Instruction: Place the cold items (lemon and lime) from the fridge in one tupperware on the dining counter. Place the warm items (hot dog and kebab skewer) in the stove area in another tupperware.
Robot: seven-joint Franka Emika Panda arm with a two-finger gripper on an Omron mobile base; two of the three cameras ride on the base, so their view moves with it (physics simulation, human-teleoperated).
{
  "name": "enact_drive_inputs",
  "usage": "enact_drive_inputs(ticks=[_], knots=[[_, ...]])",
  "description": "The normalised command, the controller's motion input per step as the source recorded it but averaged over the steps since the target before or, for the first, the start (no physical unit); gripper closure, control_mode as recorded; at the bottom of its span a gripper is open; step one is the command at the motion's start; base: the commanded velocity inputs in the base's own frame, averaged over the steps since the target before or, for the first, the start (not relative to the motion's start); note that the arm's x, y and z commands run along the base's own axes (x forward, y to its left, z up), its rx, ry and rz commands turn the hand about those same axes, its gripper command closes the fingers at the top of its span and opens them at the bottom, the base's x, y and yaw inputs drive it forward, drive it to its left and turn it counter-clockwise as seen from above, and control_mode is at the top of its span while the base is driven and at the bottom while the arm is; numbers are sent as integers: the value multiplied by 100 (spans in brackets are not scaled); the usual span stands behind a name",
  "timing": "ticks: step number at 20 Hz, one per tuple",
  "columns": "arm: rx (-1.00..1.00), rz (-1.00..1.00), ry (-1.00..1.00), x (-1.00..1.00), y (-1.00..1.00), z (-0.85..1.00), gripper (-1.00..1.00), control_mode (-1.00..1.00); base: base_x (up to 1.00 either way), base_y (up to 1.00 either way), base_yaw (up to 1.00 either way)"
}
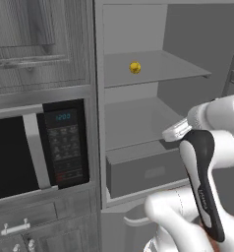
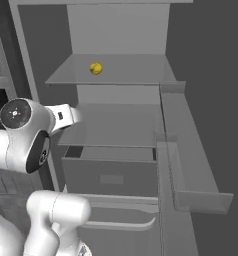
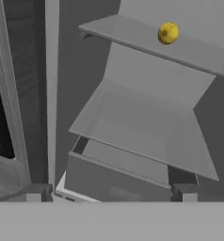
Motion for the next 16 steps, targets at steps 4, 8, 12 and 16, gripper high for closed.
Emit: enact_drive_inputs(ticks=[4,8,12,16], knots=[[4,-2,-3,28,0,81,-100,-100,0,0,0],[11,-11,5,42,-6,72,-100,-100,0,0,0],[18,-8,5,55,-13,50,-100,-100,0,0,0],[22,-7,-3,52,-1,14,-100,-100,0,0,0]])
